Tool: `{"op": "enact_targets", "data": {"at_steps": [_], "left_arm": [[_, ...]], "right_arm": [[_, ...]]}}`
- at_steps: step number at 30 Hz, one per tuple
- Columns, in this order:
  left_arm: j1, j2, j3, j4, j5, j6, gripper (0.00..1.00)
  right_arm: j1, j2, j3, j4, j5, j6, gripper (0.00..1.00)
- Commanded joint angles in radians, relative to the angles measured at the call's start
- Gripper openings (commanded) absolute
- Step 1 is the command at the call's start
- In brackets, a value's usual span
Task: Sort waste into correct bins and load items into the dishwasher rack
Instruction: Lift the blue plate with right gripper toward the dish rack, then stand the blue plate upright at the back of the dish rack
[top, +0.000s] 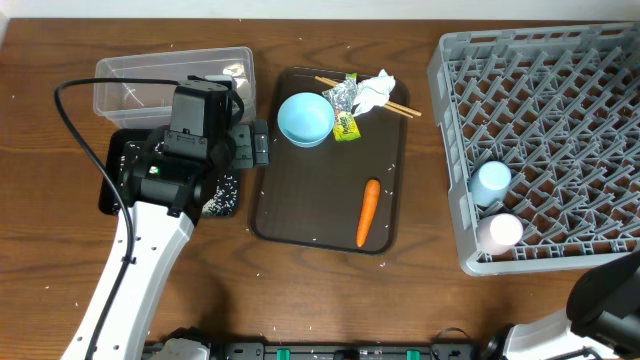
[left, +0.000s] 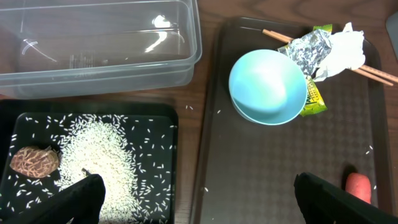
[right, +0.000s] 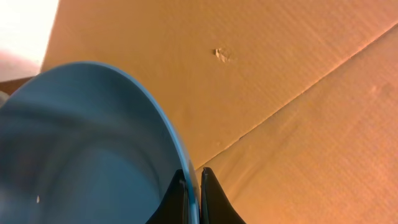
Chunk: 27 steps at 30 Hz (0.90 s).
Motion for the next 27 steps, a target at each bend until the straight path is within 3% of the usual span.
{"op": "enact_targets", "data": {"at_steps": [1,19,27], "left_arm": [[0.004,0.006,0.018,-0.003,-0.004,-0.005,0.98],[0.004,0.006,0.018,-0.003,-0.004,-0.005,0.98],[0.004,0.006,0.018,-0.003,-0.004,-0.005,0.98]], "right_arm": [[-0.019,0.004,0.012,0.036,0.012,-0.078,0.01],[-0.181,0.108,0.012,0.069,-0.286,-0.164,0.01],[-0.193,0.215,0.012,0.137,-0.301,-0.223,0.01]]}}
